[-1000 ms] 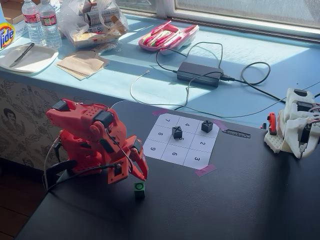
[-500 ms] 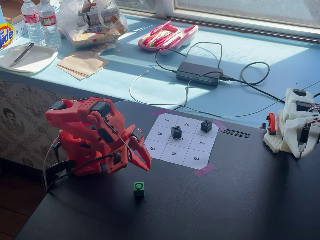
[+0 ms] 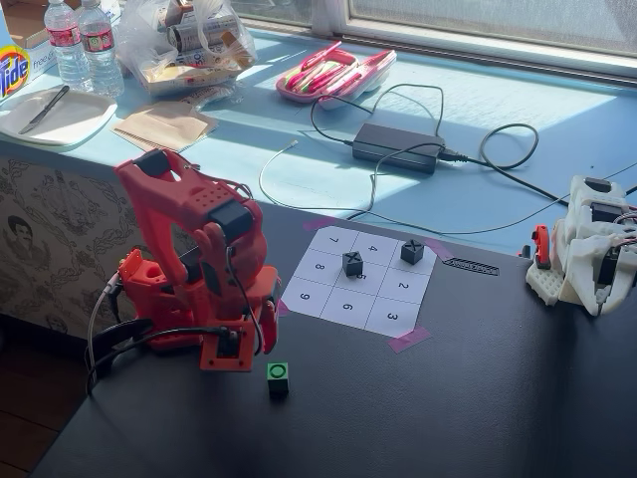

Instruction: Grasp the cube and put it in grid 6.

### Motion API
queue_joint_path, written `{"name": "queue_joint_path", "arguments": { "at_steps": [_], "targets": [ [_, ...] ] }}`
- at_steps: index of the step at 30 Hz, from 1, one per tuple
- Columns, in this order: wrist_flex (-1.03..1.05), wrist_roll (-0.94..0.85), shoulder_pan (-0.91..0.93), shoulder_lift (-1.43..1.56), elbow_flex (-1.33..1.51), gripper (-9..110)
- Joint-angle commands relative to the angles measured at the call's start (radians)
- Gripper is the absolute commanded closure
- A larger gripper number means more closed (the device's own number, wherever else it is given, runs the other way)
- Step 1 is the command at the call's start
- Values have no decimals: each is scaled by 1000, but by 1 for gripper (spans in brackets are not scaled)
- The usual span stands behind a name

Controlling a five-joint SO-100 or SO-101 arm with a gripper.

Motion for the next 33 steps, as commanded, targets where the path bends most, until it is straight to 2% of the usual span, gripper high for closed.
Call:
{"name": "queue_joint_path", "arguments": {
  "at_steps": [1,2,6,11,20,22,24,27,33],
  "targets": [
    [-23,-60,8,17,26,65],
    [-40,-72,3,29,49,57],
    [-152,-83,-2,32,120,52],
    [-313,-94,0,-3,218,54],
    [-469,-152,-3,-78,319,63],
    [-502,-146,-5,-80,336,73],
    [-525,-129,-8,-78,344,93],
    [-534,-130,-15,-64,348,101],
    [-477,-101,-64,-32,304,101]
  ]
}}
